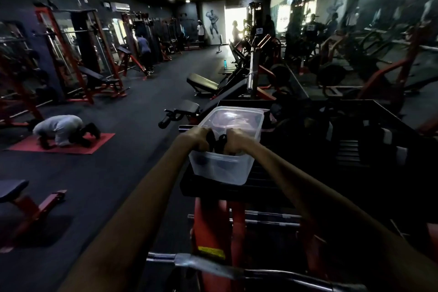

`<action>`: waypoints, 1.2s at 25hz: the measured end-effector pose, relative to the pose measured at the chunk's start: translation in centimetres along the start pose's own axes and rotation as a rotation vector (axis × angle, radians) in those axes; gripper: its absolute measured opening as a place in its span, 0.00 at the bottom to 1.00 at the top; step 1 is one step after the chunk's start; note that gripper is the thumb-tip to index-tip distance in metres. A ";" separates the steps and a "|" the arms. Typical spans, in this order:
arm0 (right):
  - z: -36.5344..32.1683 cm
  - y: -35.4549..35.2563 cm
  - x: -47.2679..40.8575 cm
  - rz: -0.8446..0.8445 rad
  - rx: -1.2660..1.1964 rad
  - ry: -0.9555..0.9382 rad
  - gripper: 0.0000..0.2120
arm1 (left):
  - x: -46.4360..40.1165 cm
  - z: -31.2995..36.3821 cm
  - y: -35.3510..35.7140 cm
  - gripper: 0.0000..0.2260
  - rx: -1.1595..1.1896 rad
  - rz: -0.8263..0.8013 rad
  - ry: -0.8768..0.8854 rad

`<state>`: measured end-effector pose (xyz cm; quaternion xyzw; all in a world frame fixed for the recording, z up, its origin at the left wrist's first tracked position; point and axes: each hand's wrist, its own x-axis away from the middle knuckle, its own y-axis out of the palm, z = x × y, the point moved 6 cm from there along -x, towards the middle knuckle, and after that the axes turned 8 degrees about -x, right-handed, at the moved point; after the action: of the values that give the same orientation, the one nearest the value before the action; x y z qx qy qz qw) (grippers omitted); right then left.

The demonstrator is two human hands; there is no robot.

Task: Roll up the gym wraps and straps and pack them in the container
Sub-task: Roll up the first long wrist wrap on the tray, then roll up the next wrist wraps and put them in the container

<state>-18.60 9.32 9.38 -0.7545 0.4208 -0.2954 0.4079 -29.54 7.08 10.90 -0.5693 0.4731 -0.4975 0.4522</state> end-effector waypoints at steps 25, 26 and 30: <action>-0.7 -0.4 -0.1 0.000 -0.172 -0.160 0.20 | -1.3 -0.5 0.6 0.25 0.640 0.020 0.117; -0.3 -1.2 0.1 0.084 -0.262 -0.141 0.22 | -0.7 -0.2 -0.3 0.21 0.816 0.144 0.107; 2.5 -4.6 2.7 0.387 -0.736 -0.108 0.18 | 1.1 2.7 -1.9 0.11 1.208 0.443 0.039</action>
<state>-13.48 9.33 12.41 -0.7714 0.6101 -0.0031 0.1805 -26.65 6.36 12.71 -0.0940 0.2241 -0.5812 0.7767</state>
